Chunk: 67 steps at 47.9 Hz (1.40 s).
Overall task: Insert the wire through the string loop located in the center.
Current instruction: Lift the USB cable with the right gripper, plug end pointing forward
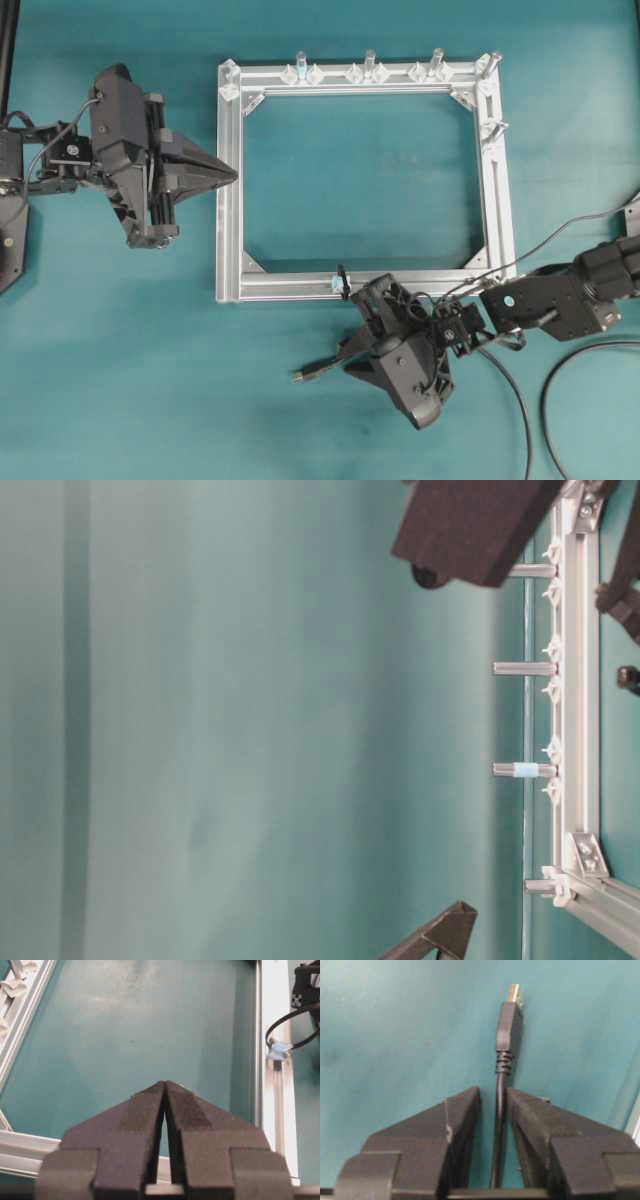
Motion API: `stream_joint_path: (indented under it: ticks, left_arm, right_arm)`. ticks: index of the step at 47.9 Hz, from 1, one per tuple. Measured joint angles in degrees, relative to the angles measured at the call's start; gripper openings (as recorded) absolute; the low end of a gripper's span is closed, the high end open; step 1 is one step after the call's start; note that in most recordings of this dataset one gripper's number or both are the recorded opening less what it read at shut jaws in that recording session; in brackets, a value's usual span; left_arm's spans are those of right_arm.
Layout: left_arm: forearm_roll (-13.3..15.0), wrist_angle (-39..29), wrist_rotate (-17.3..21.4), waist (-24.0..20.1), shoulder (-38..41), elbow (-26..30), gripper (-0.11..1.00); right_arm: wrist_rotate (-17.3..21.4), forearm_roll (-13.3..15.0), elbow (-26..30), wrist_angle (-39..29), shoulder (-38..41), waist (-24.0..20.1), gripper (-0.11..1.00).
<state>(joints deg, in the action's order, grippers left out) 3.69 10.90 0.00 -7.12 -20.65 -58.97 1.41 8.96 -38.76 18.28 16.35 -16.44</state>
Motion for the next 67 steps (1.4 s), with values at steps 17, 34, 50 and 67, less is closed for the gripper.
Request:
stream_joint_path:
  ticks: [17, 34, 50, 67]
  left_arm:
    - [0.0, 0.0, 0.0, 0.0, 0.09, 0.0, 0.06]
    - [0.0, 0.0, 0.0, 0.0, 0.09, -0.09, 0.06]
    - [0.0, 0.0, 0.09, 0.09, 0.09, -0.09, 0.06]
    - [0.0, 0.0, 0.0, 0.09, 0.0, -0.09, 0.06]
  right_arm:
    - [-0.18, 0.0, 0.09, -1.76, 0.09, 0.0, 0.23]
    - [-0.26, 0.09, 0.26, -4.22, -0.18, -0.09, 0.07]
    - [-0.26, 0.09, 0.26, -4.22, -0.26, -0.09, 0.07]
    - [-0.35, 0.18, -0.62, -4.48, -2.2, -0.09, 0.07]
